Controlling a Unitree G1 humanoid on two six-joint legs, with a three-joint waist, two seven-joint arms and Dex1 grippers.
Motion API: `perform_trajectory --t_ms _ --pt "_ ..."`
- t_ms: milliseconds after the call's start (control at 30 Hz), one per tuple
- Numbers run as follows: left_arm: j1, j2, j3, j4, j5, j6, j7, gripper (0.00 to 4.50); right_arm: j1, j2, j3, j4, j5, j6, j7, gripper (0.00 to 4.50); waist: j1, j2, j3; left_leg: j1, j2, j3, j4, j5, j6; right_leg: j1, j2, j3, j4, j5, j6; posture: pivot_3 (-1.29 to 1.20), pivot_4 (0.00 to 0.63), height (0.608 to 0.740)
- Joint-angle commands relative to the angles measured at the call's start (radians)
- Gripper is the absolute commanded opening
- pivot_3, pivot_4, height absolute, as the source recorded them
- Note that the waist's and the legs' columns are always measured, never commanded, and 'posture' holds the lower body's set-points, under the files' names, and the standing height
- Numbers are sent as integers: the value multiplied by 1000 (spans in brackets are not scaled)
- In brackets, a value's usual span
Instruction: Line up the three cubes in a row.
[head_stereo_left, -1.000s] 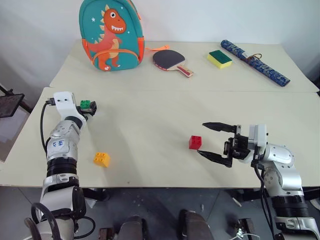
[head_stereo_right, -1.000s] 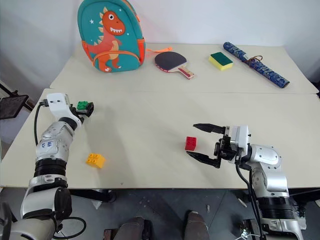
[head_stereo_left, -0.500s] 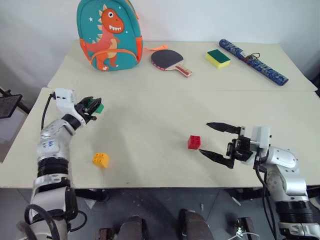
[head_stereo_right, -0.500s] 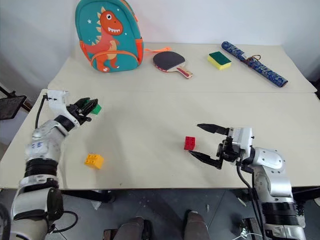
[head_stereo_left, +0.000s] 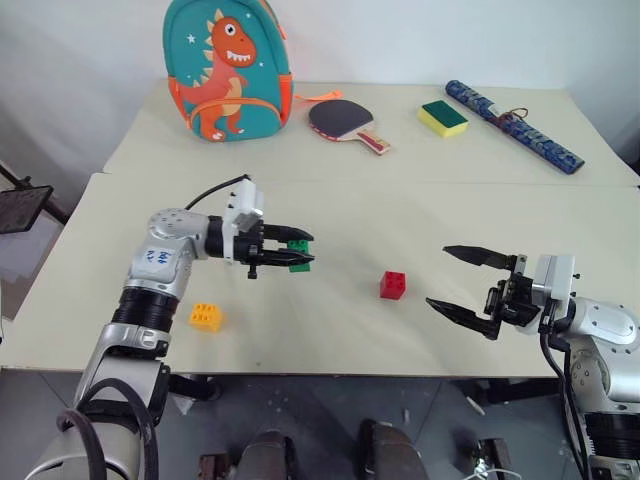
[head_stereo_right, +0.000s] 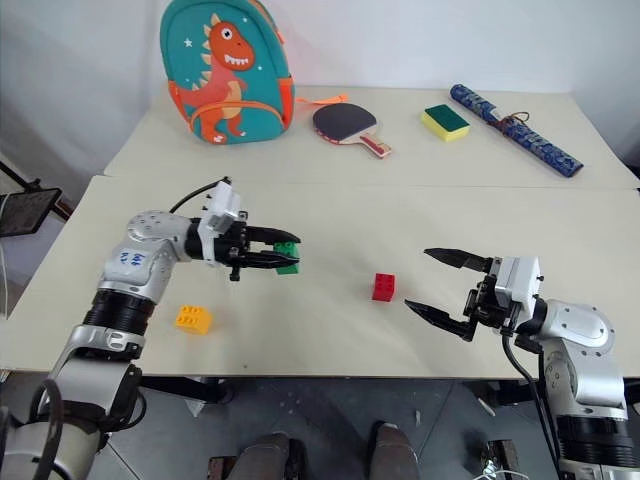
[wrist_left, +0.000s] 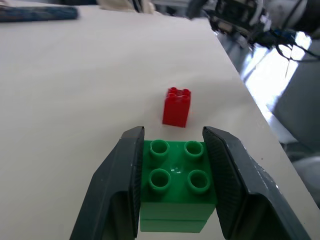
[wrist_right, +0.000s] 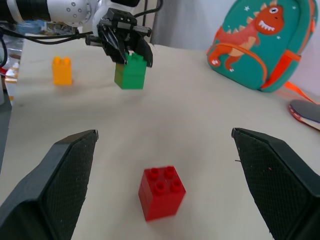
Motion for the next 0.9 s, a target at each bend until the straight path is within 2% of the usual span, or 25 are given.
perform_trajectory --t_ms 33,200,433,600,733,900 --pt "-62 -70 -73 130 114 -122 31 1487 45 -23 -46 -68 30 15 -9 4500 5 0 0 0 0 0 0 0 0 1 0 0 -1 0 0 0 150 740" --pt "-94 -115 -75 199 151 -172 31 1487 102 -21 -62 -88 26 12 -19 4500 -1 -1 1 -1 0 1 0 -1 2 -1 0 0 -1 0 0 0 150 740" --pt "-82 -158 -72 203 187 -173 82 1487 152 -4 -60 -89 14 -13 -33 4500 4 -1 1 -1 0 1 2 -1 2 0 -1 0 -2 0 0 0 150 740" --pt "-64 -154 -71 144 162 -111 14 3079 163 8 -45 -95 11 -19 -42 4500 4 -1 1 -1 0 0 1 -1 2 0 -1 0 -1 0 0 0 150 740" --pt "-95 -121 37 96 75 -34 37 4344 148 10 -24 -86 10 -17 -36 4500 3 -1 1 -1 0 0 2 -1 2 0 -1 0 -1 0 0 0 150 740" --pt "-22 43 158 -53 -32 80 -30 4446 96 4 -11 -72 32 6 -25 4500 -13 -1 0 0 1 0 1 -1 2 0 0 0 1 0 0 0 150 740"
